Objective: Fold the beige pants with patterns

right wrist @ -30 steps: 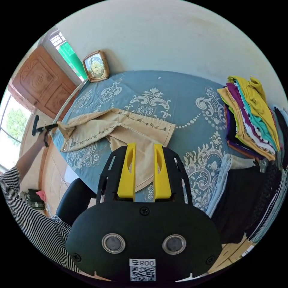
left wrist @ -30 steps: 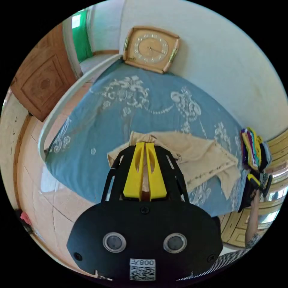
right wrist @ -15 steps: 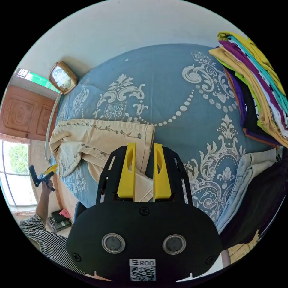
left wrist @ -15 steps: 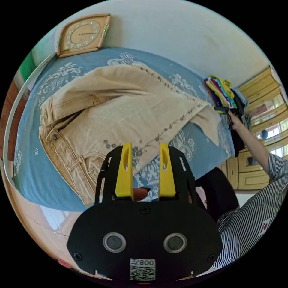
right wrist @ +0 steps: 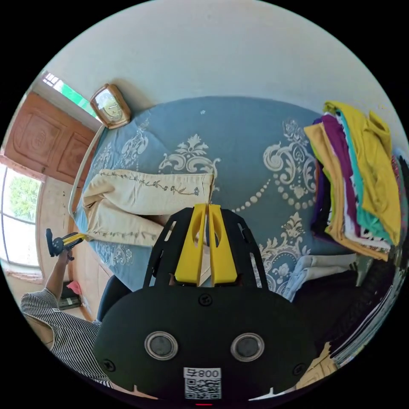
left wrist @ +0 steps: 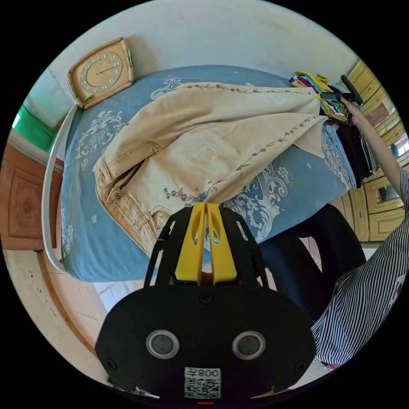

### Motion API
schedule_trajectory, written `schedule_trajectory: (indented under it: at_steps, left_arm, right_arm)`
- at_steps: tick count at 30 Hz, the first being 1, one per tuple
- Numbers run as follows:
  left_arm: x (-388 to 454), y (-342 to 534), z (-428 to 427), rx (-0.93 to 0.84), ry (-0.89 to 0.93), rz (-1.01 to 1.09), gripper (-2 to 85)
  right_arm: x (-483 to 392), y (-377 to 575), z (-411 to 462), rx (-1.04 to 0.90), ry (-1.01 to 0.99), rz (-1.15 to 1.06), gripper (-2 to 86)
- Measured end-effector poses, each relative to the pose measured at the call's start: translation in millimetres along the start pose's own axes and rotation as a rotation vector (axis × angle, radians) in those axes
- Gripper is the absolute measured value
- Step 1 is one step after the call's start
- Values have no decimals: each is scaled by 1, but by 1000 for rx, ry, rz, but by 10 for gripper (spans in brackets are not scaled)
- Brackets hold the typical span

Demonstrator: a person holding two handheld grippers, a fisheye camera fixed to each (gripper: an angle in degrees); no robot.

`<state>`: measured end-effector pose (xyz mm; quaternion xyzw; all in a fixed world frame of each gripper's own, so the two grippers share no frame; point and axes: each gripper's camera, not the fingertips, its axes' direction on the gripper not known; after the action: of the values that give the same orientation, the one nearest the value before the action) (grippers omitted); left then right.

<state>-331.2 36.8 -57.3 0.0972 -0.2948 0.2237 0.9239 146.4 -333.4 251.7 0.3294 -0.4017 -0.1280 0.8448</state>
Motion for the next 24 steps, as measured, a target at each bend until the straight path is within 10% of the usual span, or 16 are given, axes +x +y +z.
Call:
schedule_trajectory:
  at_steps: [10,24]
  left_arm:
    - [21,2,27,-20,32,-61,12]
    - [62,8,56,-90,-96,-95,70]
  right_arm:
    - [-77,97,35,-33,-14,-207,83]
    - [-196,227,140,-239,587,-785,91]
